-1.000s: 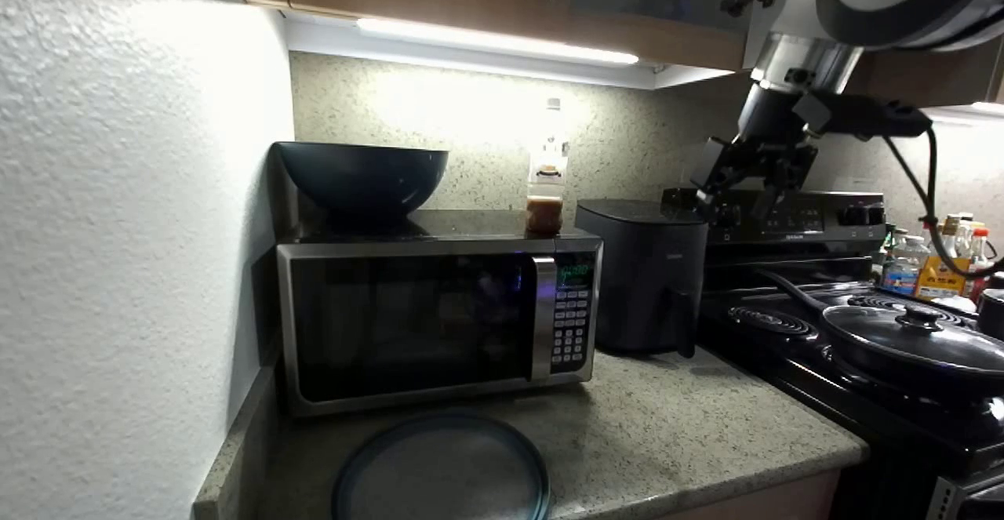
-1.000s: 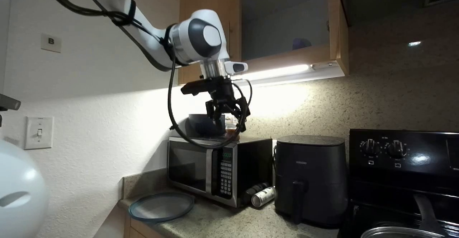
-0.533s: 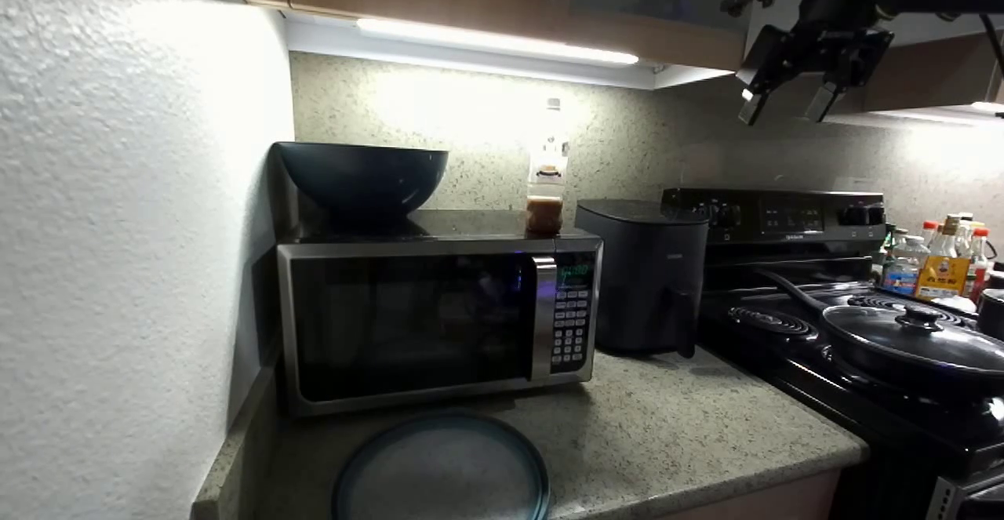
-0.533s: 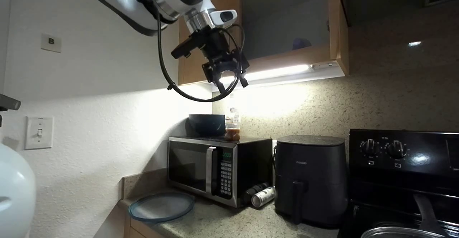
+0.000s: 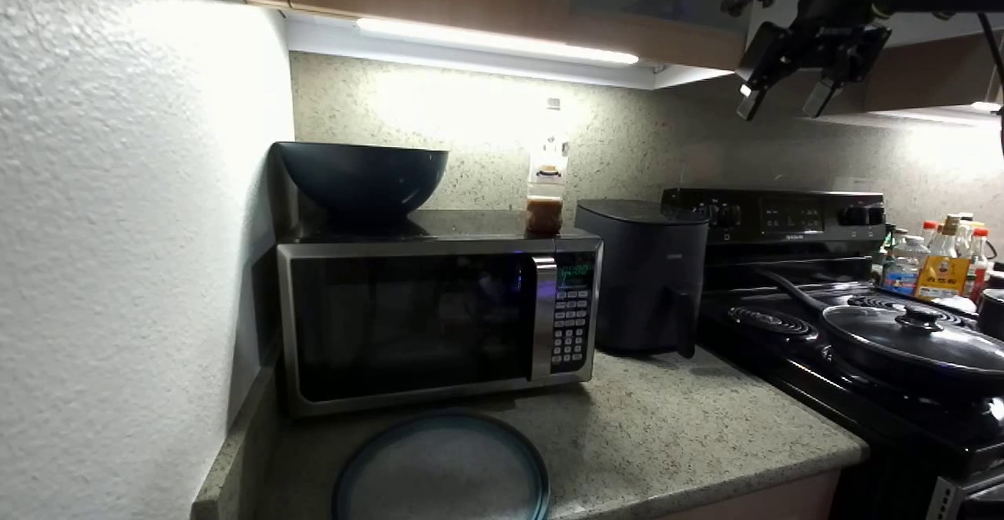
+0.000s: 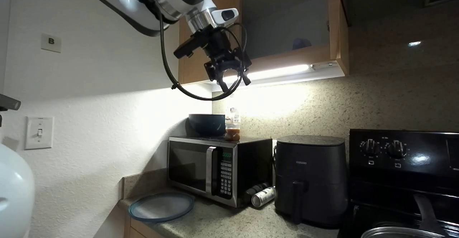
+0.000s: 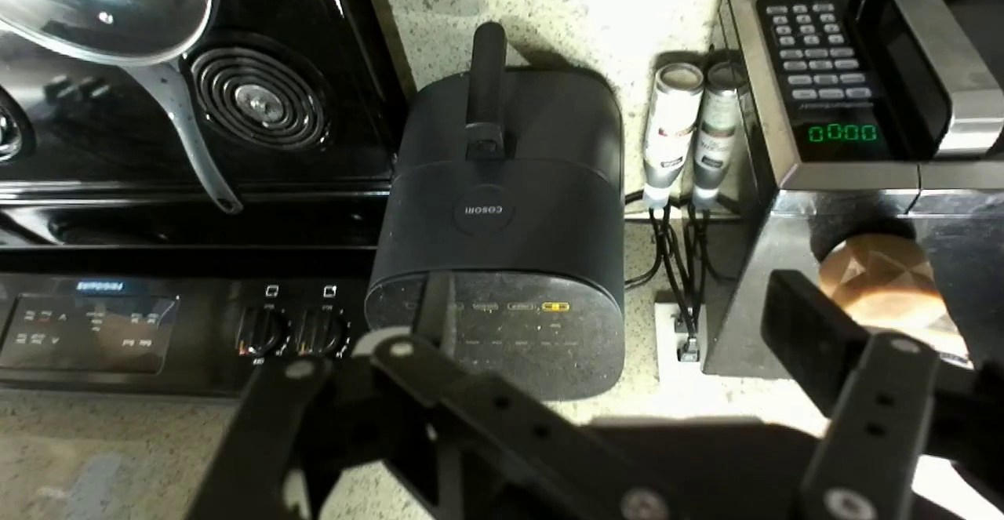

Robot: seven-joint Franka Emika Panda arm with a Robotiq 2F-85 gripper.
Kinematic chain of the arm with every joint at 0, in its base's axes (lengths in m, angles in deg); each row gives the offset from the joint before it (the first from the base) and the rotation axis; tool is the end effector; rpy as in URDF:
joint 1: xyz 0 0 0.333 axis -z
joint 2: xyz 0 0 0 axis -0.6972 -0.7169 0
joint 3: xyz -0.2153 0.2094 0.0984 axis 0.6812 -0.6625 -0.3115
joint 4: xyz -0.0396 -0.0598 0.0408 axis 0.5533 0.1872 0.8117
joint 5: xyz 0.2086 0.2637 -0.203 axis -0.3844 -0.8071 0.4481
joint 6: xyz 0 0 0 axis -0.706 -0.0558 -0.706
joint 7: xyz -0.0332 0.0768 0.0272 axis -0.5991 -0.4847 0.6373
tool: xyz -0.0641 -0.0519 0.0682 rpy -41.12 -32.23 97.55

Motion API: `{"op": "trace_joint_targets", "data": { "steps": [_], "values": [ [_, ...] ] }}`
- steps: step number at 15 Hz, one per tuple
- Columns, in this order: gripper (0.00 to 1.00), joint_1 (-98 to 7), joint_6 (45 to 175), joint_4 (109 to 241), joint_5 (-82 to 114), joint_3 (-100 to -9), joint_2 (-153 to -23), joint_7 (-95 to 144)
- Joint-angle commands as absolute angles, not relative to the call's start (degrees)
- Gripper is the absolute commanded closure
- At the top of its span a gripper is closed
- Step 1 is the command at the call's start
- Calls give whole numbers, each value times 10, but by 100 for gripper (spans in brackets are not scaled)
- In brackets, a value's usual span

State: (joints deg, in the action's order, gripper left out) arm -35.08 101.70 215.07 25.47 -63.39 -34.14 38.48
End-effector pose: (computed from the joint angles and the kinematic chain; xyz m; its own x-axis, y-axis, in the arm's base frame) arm 0.3922 -0.0287 0.6371 0.7961 -0.2330 0.5585 -0.3388 -0.9363 0.0923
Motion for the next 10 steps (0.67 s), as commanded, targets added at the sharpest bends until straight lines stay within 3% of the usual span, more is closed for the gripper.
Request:
{"op": "trace_joint_targets", "data": {
  "steps": [1,10],
  "values": [
    [0,-319,1065,2095,293,-637,-372,394],
    [0,-286,1083,1882,356,-631,-491,386]
  ]
}}
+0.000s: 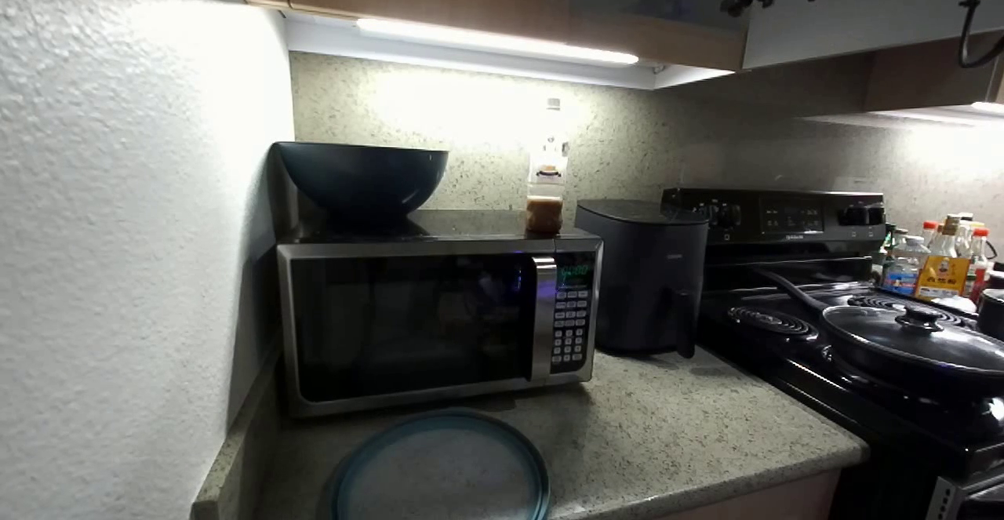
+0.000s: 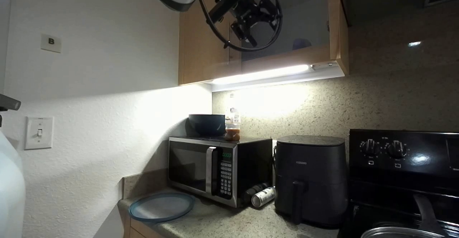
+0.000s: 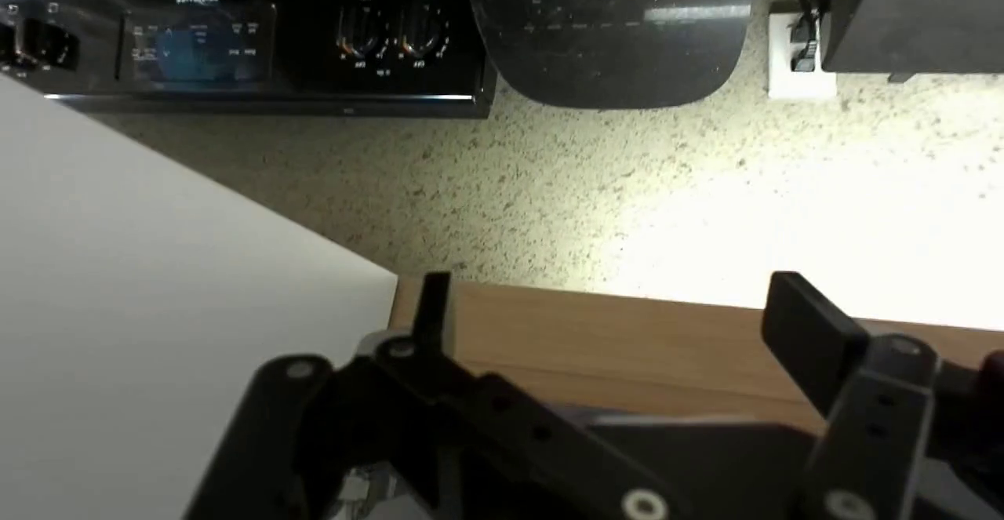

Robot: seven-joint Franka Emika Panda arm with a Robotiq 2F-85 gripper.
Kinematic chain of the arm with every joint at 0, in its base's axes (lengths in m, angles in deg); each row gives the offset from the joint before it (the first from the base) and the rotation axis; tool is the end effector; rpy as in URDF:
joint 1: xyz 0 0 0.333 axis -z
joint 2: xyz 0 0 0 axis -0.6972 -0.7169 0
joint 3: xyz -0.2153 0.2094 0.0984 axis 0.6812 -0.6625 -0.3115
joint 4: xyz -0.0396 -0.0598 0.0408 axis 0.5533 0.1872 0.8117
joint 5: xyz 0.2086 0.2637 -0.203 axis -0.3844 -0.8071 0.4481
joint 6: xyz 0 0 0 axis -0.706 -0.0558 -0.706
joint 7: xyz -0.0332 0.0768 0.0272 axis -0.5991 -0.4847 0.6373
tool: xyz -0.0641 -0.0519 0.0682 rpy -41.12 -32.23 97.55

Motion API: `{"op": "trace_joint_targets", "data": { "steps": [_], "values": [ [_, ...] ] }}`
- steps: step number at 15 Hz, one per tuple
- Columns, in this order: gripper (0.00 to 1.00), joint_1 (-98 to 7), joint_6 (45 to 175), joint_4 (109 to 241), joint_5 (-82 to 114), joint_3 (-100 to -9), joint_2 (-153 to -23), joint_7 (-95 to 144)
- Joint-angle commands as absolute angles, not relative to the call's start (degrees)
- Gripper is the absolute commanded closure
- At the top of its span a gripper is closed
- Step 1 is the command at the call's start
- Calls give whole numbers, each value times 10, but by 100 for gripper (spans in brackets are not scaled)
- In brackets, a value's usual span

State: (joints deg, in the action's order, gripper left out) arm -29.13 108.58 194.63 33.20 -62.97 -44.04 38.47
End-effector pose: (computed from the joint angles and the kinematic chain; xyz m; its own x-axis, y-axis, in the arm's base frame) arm 0.4320 -0.0765 0.7668 0.5971 -0.1622 0.7856 -0.4220 -0.8964 0.1357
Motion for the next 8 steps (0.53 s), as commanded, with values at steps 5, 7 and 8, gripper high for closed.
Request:
{"op": "trace_joint_targets", "data": {
  "steps": [5,7,8],
  "values": [
    [0,-302,1082,1876,357,-621,-496,387],
    [0,-302,1082,1875,357,-621,-498,387],
    [0,-302,1082,1875,357,-621,-497,387]
  ]
}}
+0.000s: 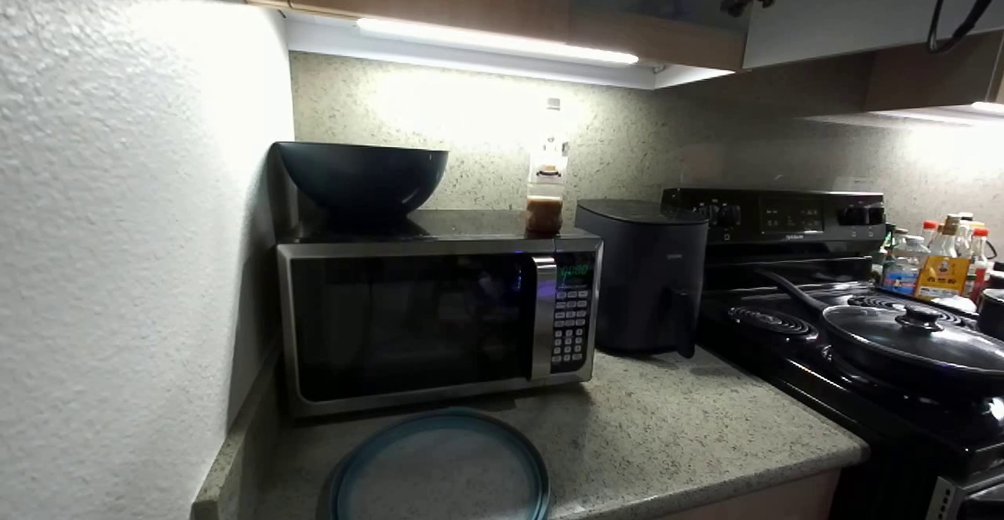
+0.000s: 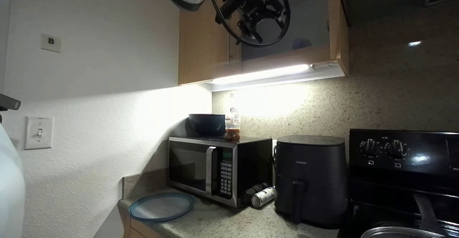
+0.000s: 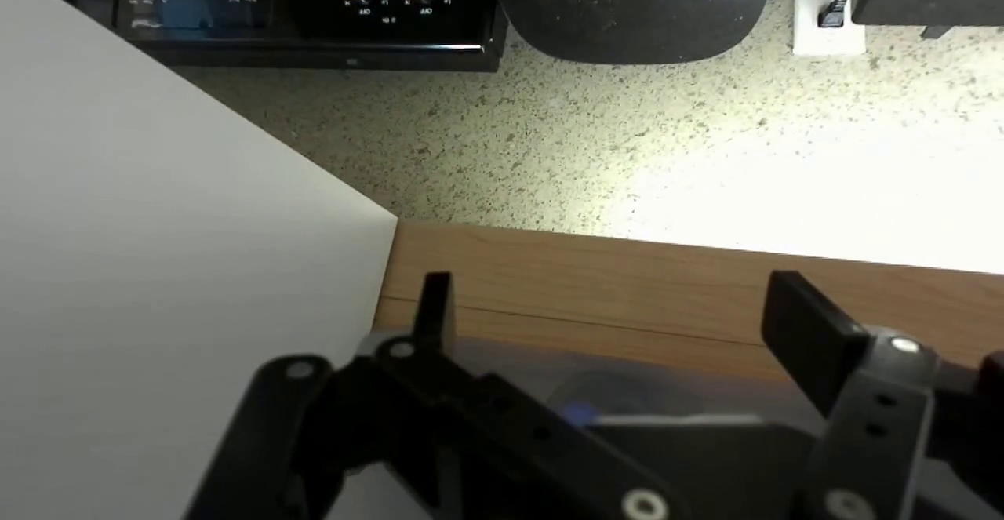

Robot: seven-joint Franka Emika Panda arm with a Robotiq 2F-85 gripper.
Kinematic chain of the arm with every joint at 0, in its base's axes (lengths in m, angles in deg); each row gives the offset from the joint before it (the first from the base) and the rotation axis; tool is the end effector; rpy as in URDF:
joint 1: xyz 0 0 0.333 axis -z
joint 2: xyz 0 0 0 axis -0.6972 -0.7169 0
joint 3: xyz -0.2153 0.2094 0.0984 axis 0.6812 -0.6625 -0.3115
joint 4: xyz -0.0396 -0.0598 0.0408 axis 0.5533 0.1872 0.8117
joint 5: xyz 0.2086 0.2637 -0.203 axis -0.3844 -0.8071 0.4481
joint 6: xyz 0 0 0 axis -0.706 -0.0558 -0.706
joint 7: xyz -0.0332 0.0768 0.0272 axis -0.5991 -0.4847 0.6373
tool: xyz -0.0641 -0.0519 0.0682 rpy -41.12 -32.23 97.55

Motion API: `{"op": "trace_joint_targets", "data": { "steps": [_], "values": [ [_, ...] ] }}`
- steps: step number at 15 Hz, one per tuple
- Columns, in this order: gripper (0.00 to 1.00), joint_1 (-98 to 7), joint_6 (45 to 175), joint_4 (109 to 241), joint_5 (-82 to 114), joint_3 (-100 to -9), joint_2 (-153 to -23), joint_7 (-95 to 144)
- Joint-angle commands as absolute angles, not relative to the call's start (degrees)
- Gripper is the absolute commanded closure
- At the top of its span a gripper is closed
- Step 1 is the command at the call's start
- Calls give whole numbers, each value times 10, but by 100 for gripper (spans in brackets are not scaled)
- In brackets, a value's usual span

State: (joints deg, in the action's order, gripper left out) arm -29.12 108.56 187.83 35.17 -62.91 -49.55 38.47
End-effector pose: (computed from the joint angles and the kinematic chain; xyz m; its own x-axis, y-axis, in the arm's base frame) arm 0.4590 -0.0842 0.7843 0.5836 -0.1382 0.8002 -0.4255 -0.8913 0.1564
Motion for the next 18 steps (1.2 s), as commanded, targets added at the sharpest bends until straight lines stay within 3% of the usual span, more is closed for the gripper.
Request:
{"op": "trace_joint_targets", "data": {
  "steps": [1,11,18],
  "values": [
    [0,-302,1092,1864,361,-620,-507,389],
    [0,-314,1113,1690,343,-590,-603,361],
    [0,-319,1118,1721,354,-588,-581,383]
  ]
}}
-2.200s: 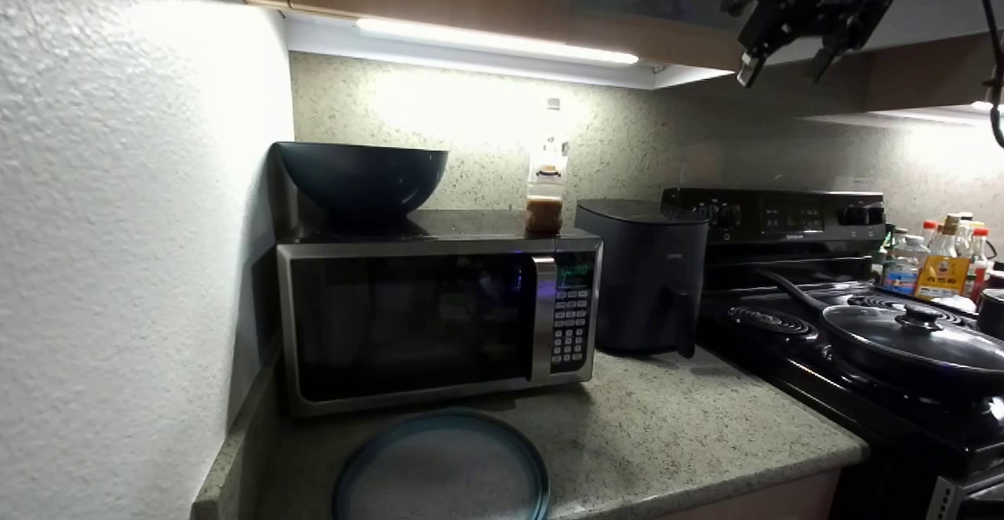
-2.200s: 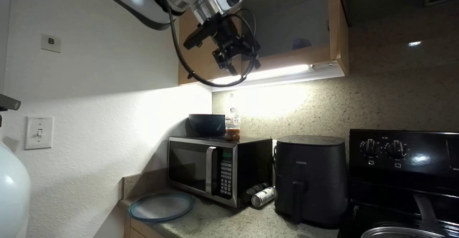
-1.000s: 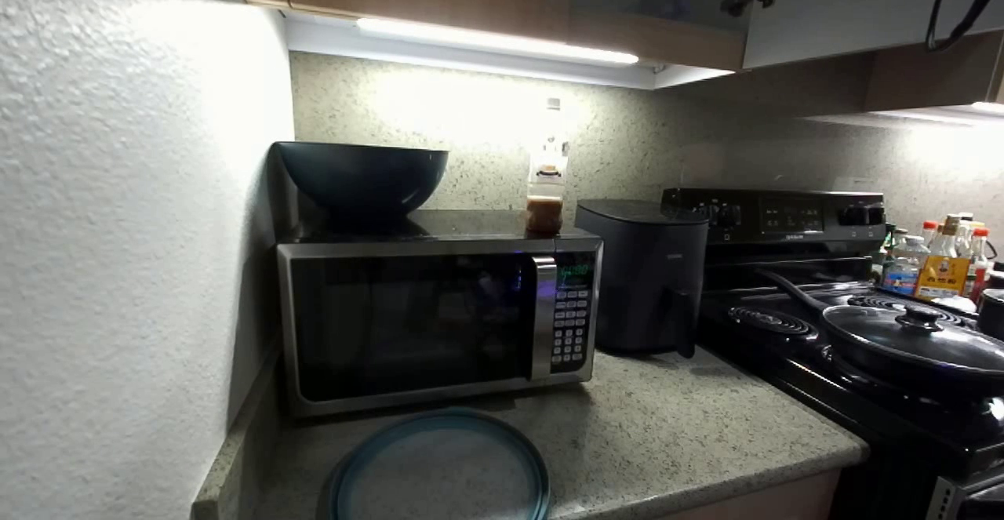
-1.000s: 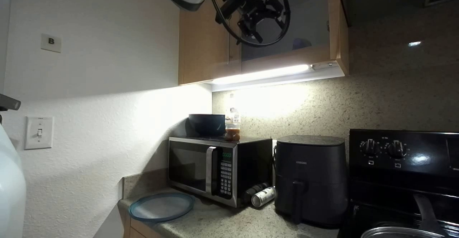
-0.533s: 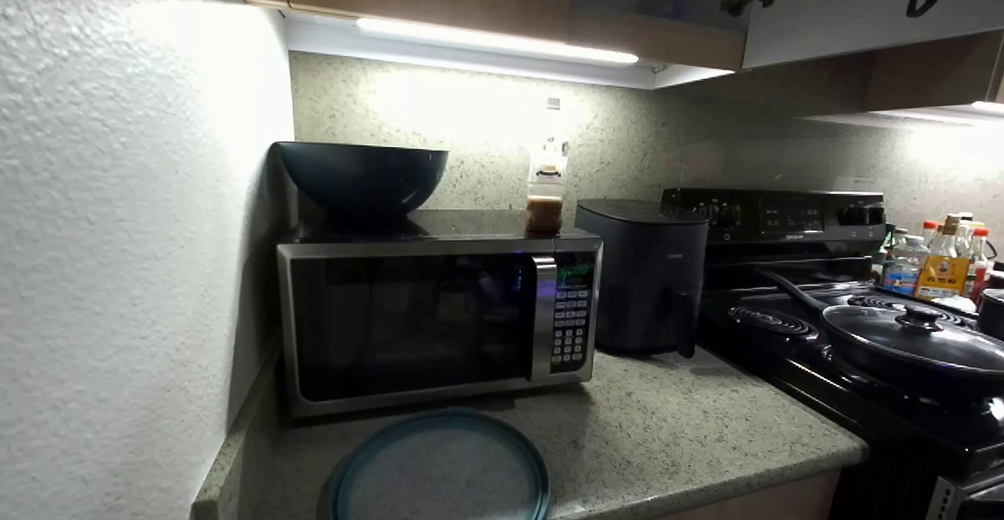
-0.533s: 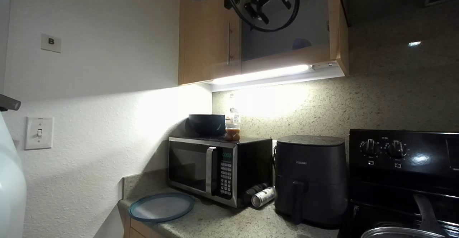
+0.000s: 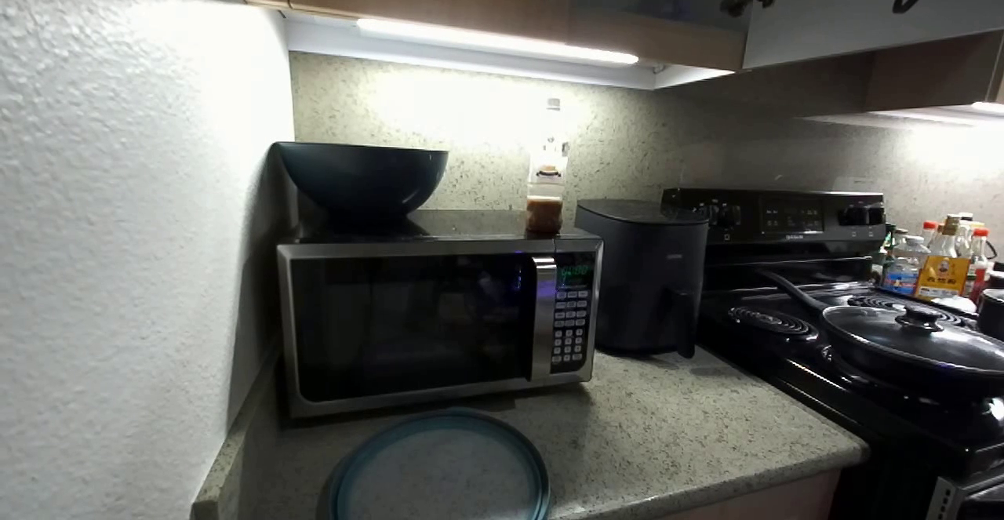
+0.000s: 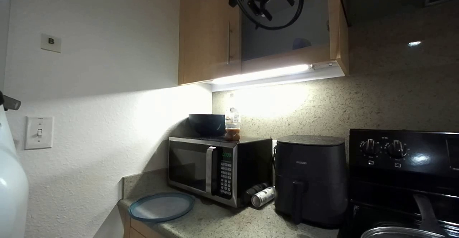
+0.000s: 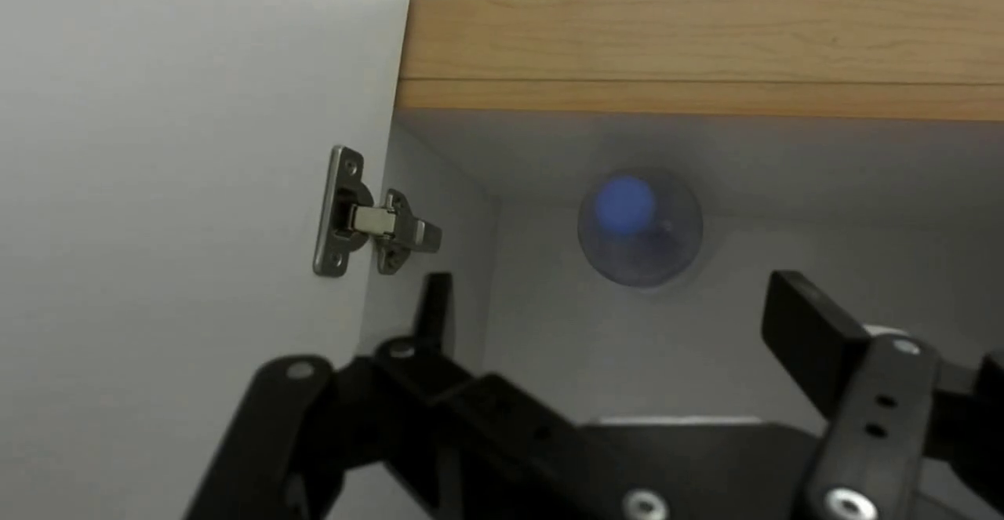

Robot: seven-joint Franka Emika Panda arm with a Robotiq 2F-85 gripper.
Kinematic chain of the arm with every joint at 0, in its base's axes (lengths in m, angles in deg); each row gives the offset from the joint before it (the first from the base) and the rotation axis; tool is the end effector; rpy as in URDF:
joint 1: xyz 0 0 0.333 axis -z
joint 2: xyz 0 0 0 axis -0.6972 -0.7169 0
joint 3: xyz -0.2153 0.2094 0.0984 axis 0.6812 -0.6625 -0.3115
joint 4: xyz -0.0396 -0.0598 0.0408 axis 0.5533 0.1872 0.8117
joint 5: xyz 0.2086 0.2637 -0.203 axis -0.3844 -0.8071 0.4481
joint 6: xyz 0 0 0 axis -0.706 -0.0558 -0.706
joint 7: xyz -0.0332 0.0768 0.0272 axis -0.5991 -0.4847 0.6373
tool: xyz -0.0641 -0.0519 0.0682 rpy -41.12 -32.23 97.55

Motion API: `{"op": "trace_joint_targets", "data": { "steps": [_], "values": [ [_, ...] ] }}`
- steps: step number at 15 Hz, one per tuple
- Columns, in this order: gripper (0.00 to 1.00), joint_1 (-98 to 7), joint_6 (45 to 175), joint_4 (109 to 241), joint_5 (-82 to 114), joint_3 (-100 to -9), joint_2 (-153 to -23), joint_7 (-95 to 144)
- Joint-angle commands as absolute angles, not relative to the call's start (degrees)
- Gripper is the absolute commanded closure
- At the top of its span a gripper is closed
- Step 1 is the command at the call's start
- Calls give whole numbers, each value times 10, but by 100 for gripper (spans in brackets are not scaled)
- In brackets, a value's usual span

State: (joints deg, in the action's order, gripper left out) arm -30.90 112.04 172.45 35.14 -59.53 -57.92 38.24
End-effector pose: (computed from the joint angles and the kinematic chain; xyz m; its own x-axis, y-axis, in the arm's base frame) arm 0.4814 -0.1078 0.8566 0.4332 -0.1194 0.8934 -0.4438 -0.8910 0.0961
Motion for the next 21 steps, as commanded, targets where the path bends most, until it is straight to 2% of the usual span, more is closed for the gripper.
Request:
{"op": "trace_joint_targets", "data": {
  "steps": [1,12,13,21],
  "values": [
    [0,-318,1119,1706,346,-585,-598,391],
    [0,-327,1100,1519,241,-546,-751,369],
    [0,-328,1118,1566,264,-547,-721,384],
    [0,-330,1120,1542,256,-550,-750,378]
  ]
}}
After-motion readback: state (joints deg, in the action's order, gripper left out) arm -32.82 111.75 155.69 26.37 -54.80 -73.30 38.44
